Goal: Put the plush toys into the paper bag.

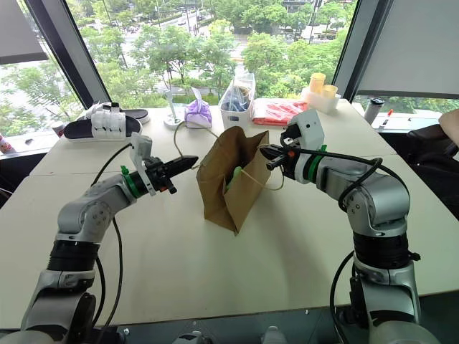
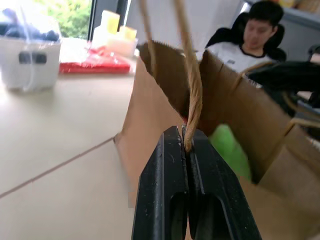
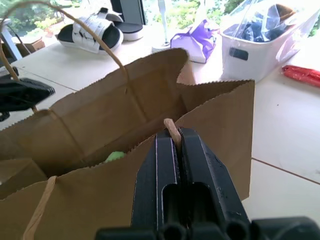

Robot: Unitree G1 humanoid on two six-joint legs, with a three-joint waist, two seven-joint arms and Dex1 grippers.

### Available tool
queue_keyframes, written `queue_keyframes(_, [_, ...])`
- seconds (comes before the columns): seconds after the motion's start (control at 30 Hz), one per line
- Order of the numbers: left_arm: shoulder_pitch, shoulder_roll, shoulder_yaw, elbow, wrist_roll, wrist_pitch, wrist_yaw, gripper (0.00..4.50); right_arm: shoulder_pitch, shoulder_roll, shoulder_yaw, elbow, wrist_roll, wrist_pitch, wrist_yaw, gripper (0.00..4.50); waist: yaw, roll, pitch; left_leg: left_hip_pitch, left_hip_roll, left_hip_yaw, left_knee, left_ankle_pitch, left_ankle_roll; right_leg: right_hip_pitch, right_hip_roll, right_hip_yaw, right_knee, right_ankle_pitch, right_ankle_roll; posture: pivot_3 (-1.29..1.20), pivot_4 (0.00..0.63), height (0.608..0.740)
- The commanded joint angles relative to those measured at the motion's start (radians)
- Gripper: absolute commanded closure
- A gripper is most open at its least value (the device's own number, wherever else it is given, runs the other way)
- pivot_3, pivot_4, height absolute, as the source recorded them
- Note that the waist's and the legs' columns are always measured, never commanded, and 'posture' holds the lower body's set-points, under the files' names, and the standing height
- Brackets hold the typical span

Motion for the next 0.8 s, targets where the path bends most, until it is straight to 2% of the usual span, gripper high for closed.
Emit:
queue_keyframes(0.03, [-0.012,0.021,0.019,-0.036,-0.014,0.011,-0.026,2.81,-0.010,-0.025,-0.035,-0.053,0.039,-0.016,0.027,3.24,0.000,0.000,0.000,0.000,0.000,0.000,0.000,0.000,0.000,0.000,0.000,0.000,0.000,0.000,0.000,0.00,0.150,0.740])
queue_keyframes(0.07, [-0.012,0.024,0.022,-0.039,-0.016,0.014,-0.030,2.24,-0.013,-0.031,-0.037,-0.060,0.041,-0.018,0.027,2.60,-0.001,0.000,0.000,0.000,0.000,0.000,0.000,0.000,0.000,0.000,0.000,0.000,0.000,0.000,0.000,0.00,0.150,0.740])
queue_keyframes(0.1, [-0.012,0.031,0.026,-0.044,-0.019,0.020,-0.037,1.83,-0.023,-0.036,-0.045,-0.059,0.041,-0.015,0.018,2.28,-0.001,0.000,0.000,0.000,0.000,0.000,0.000,0.000,0.001,0.000,0.000,0.000,0.000,0.000,0.000,0.00,0.150,0.740])
queue_keyframes(0.17, [-0.011,0.043,0.036,-0.057,-0.031,0.034,-0.048,0.78,-0.036,-0.049,-0.062,-0.062,0.043,-0.012,0.007,1.15,-0.001,0.000,0.000,0.000,0.000,0.000,0.000,-0.001,0.001,0.000,0.000,0.000,0.000,0.000,0.000,0.00,0.150,0.740])
queue_keyframes(0.2, [-0.004,0.055,0.042,-0.068,-0.040,0.044,-0.060,0.31,-0.042,-0.056,-0.083,-0.074,0.059,-0.014,0.013,0.73,-0.001,0.000,0.000,0.000,0.000,0.000,0.000,-0.001,0.001,0.000,0.000,0.000,0.000,0.000,0.000,0.00,0.150,0.740])
queue_keyframes(0.23, [0.003,0.069,0.046,-0.078,-0.049,0.055,-0.073,0.00,-0.049,-0.059,-0.110,-0.087,0.083,-0.010,0.015,0.09,-0.001,0.000,0.000,0.000,0.000,0.000,0.000,-0.001,0.001,0.000,0.000,0.000,0.000,0.000,0.000,0.00,0.150,0.740])
queue_keyframes(0.37, [0.036,0.113,0.061,-0.120,-0.095,0.109,-0.115,0.00,-0.070,-0.047,-0.225,-0.113,0.180,0.016,-0.005,0.09,-0.002,0.000,0.000,0.000,0.000,0.000,-0.001,-0.001,0.002,0.000,0.000,0.000,0.000,0.000,0.000,0.00,0.150,0.740])
queue_keyframes(0.5, [0.094,0.167,0.046,-0.170,-0.109,0.138,-0.174,0.00,-0.063,-0.083,-0.431,-0.111,0.266,0.104,-0.097,0.09,0.002,0.000,0.000,0.000,0.001,-0.001,-0.001,-0.002,0.003,0.000,0.000,0.000,0.000,0.000,0.000,0.00,0.150,0.740])
queue_keyframes(0.57, [0.107,0.173,0.036,-0.183,-0.110,0.143,-0.184,0.00,-0.028,-0.095,-0.492,-0.113,0.292,0.145,-0.133,0.09,0.007,0.000,0.000,0.000,0.000,-0.001,0.000,-0.002,0.003,0.001,0.000,0.000,-0.001,0.000,0.000,0.00,0.150,0.740])
queue_keyframes(0.67, [0.126,0.175,0.009,-0.204,-0.094,0.135,-0.208,0.00,0.092,-0.097,-0.479,-0.155,0.288,0.154,-0.144,0.09,0.007,-0.001,0.000,0.000,0.000,-0.001,0.000,-0.002,0.004,0.002,0.000,0.000,-0.001,0.000,0.000,0.00,0.150,0.740])
queue_keyframes(0.8, [0.123,0.139,-0.028,-0.206,-0.056,0.092,-0.203,0.00,0.236,-0.062,-0.352,-0.200,0.254,0.062,-0.126,0.09,-0.003,0.000,0.000,0.001,0.001,0.001,0.000,-0.002,0.004,0.002,0.000,0.001,0.000,0.000,0.000,0.00,0.150,0.740])
